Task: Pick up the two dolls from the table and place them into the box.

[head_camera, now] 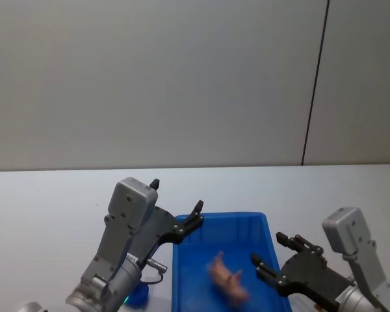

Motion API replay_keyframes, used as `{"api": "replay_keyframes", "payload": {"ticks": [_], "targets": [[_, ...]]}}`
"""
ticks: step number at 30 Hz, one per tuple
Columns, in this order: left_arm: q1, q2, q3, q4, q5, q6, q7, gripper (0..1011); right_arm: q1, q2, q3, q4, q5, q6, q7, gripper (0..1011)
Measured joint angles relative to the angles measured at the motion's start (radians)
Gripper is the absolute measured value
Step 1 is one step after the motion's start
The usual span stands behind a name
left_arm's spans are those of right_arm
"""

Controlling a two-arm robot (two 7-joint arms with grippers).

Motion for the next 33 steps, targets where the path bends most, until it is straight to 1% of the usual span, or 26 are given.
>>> {"api": "replay_keyframes", "payload": {"ticks": [1, 4, 5, 6, 7, 8, 13, 18, 22, 26, 29, 30, 32, 33], "targets": [[0.0, 0.0, 0.0, 0.0, 0.0, 0.0, 0.0, 1001, 0.002, -0.001, -0.001, 0.003, 0.0, -0.001, 0.001, 682], [0.0, 0.0, 0.0, 0.0, 0.0, 0.0, 0.0, 1001, 0.009, -0.006, -0.003, 0.018, 0.0, -0.005, 0.003, 768], [0.0, 0.0, 0.0, 0.0, 0.0, 0.0, 0.0, 1001, 0.009, -0.006, -0.003, 0.018, 0.0, -0.005, 0.003, 768], [0.0, 0.0, 0.0, 0.0, 0.0, 0.0, 0.0, 1001, 0.011, -0.008, -0.004, 0.021, 0.0, -0.007, 0.003, 813], [0.0, 0.0, 0.0, 0.0, 0.0, 0.0, 0.0, 1001, 0.012, -0.008, -0.004, 0.024, 0.0, -0.008, 0.002, 832], [0.0, 0.0, 0.0, 0.0, 0.0, 0.0, 0.0, 1001, 0.013, -0.008, -0.004, 0.026, 0.0, -0.009, 0.0, 886], [0.0, 0.0, 0.0, 0.0, 0.0, 0.0, 0.0, 1001, 0.012, -0.008, -0.003, 0.027, 0.004, -0.013, -0.017, 995], [0.0, 0.0, 0.0, 0.0, 0.0, 0.0, 0.0, 1001, -0.001, -0.001, 0.001, 0.015, 0.012, -0.018, -0.047, 1001], [0.0, 0.0, 0.0, 0.0, 0.0, 0.0, 0.0, 1001, -0.018, 0.005, 0.005, -0.001, 0.02, -0.02, -0.084, 1001], [0.0, 0.0, 0.0, 0.0, 0.0, 0.0, 0.0, 1001, -0.039, 0.013, 0.01, -0.021, 0.026, -0.02, -0.125, 1001], [0.0, 0.0, 0.0, 0.0, 0.0, 0.0, 0.0, 1001, -0.065, 0.022, 0.015, -0.044, 0.032, -0.021, -0.177, 1001], [0.0, 0.0, 0.0, 0.0, 0.0, 0.0, 0.0, 1001, -0.065, 0.022, 0.015, -0.044, 0.032, -0.021, -0.177, 1001], [0.0, 0.0, 0.0, 0.0, 0.0, 0.0, 0.0, 1001, -0.086, 0.029, 0.02, -0.06, 0.038, -0.022, -0.216, 1001], [0.0, 0.0, 0.0, 0.0, 0.0, 0.0, 0.0, 1001, -0.086, 0.029, 0.02, -0.06, 0.038, -0.022, -0.216, 1001]]}}
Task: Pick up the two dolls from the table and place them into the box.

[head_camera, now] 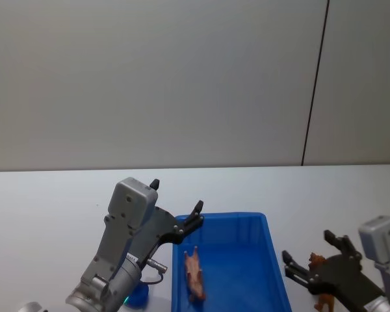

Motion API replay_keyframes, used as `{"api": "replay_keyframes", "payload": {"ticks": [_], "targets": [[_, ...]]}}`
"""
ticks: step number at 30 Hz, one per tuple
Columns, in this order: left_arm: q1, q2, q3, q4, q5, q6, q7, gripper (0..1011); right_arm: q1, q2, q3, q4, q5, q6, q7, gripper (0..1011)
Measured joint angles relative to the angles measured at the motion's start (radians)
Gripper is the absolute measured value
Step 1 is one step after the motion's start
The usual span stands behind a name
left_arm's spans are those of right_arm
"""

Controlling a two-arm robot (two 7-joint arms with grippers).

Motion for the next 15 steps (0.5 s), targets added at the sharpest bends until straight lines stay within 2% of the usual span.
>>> {"api": "replay_keyframes", "payload": {"ticks": [6, 15], "targets": [[0.0, 0.0, 0.0, 0.0, 0.0, 0.0, 0.0, 1001, -0.056, 0.018, 0.014, -0.037, 0.014, -0.002, -0.095, 1001], [0.0, 0.0, 0.0, 0.0, 0.0, 0.0, 0.0, 1001, -0.104, 0.032, 0.027, -0.049, 0.03, -0.002, -0.17, 1001]]}}
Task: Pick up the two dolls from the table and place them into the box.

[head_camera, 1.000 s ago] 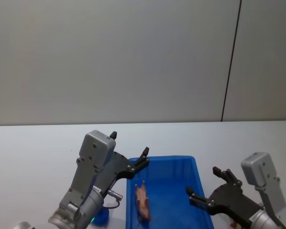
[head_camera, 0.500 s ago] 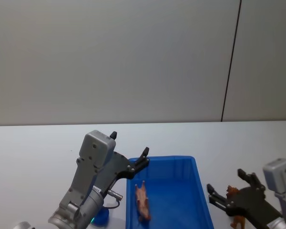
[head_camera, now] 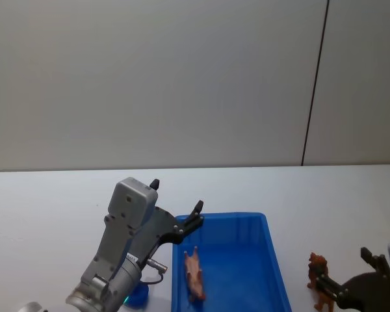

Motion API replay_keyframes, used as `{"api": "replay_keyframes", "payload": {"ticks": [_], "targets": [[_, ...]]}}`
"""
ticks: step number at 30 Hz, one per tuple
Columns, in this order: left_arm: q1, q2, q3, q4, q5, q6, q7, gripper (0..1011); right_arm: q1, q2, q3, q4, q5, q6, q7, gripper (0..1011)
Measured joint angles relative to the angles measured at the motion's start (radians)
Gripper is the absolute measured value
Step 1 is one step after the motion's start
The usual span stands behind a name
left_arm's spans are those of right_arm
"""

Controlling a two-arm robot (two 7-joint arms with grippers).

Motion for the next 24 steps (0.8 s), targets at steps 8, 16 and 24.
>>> {"api": "replay_keyframes", "payload": {"ticks": [8, 16, 24], "targets": [[0.0, 0.0, 0.0, 0.0, 0.0, 0.0, 0.0, 1001, -0.013, -0.003, 0.003, 0.024, 0.004, 0.001, -0.023, 1001], [0.0, 0.0, 0.0, 0.0, 0.0, 0.0, 0.0, 1001, 0.0, -0.023, -0.005, 0.074, -0.003, -0.003, -0.016, 1001], [0.0, 0.0, 0.0, 0.0, 0.0, 0.0, 0.0, 1001, 0.024, -0.048, -0.015, 0.13, -0.015, -0.006, -0.003, 1001]]}}
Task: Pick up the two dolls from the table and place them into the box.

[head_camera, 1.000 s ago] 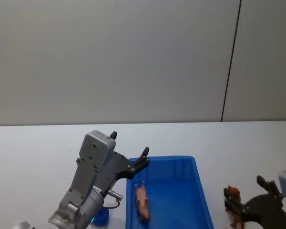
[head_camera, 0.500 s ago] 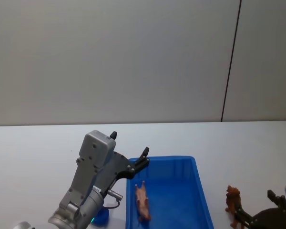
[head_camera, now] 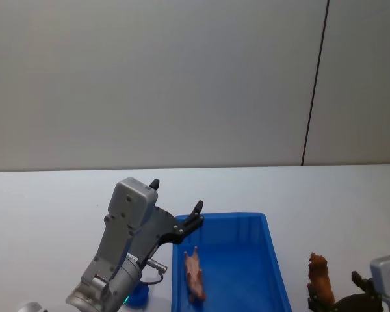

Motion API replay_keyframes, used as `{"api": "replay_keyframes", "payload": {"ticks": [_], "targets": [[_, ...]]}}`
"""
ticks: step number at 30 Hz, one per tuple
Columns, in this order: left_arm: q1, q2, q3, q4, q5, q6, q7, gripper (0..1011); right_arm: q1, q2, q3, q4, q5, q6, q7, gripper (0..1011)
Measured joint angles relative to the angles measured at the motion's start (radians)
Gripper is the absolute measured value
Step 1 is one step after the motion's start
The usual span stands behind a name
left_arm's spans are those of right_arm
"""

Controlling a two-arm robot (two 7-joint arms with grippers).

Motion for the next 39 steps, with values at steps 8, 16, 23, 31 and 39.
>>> {"api": "replay_keyframes", "payload": {"ticks": [8, 16, 23, 31, 39], "targets": [[0.0, 0.0, 0.0, 0.0, 0.0, 0.0, 0.0, 1001, 0.022, -0.022, -0.008, 0.045, -0.009, 0.007, 0.004, 857], [0.0, 0.0, 0.0, 0.0, 0.0, 0.0, 0.0, 1001, 0.038, -0.042, -0.014, 0.073, -0.014, 0.031, -0.007, 596], [0.0, 0.0, 0.0, 0.0, 0.0, 0.0, 0.0, 1001, 0.04, -0.049, -0.015, 0.074, -0.013, 0.044, -0.014, 397], [0.0, 0.0, 0.0, 0.0, 0.0, 0.0, 0.0, 1001, 0.039, -0.05, -0.012, 0.05, -0.014, 0.048, -0.017, 298], [0.0, 0.0, 0.0, 0.0, 0.0, 0.0, 0.0, 1001, 0.041, -0.045, -0.006, 0.007, -0.027, 0.036, -0.004, 298]]}}
